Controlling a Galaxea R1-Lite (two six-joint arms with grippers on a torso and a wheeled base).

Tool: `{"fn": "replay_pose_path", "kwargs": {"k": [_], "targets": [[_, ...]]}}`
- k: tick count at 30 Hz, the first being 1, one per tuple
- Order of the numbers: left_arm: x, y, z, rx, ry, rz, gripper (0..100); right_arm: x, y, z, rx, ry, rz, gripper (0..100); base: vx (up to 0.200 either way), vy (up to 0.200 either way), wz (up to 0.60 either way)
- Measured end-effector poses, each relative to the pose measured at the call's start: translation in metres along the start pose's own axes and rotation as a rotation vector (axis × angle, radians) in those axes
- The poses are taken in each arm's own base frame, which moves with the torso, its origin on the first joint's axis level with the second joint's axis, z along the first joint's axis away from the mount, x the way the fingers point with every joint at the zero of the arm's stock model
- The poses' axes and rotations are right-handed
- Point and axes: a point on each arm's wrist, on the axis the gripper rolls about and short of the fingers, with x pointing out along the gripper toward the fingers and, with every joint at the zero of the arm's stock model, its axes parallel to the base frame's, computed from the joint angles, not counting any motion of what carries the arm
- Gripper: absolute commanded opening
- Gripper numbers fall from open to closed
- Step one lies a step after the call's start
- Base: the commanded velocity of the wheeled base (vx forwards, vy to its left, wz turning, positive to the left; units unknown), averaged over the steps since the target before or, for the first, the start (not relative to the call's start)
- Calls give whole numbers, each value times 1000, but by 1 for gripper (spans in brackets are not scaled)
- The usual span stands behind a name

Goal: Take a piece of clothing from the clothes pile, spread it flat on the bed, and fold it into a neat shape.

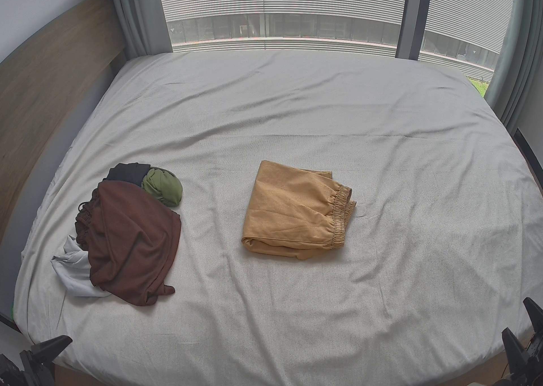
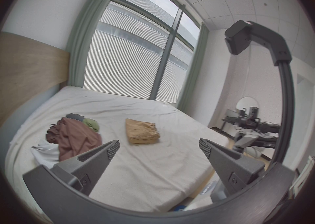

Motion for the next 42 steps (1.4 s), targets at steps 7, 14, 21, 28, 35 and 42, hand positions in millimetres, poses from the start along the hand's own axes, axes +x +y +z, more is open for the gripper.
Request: {"fn": "replay_pose_path", "kwargs": {"k": [7, 14, 21, 28, 35, 42], "targets": [[-2, 4, -4, 26, -1, 189, 100, -3, -4, -3, -77, -29, -190, 100, 0, 0, 0], [-3, 6, -5, 35, -16, 329, 100, -4, -8, -5, -203, -9, -362, 100, 0, 0, 0], [-5, 4, -7, 82, -55, 424, 100, -5, -9, -8, -196, 18, -370, 100, 0, 0, 0], [-7, 5, -8, 99, -87, 542, 100, -5, -9, -9, -197, 22, -366, 100, 0, 0, 0], [-9, 7, -8, 102, -105, 683, 100, -5, -9, -9, -197, 22, -366, 100, 0, 0, 0], [-10, 8, -10, 127, -70, 718, 100, -5, -9, -9, -197, 23, -367, 100, 0, 0, 0]]}}
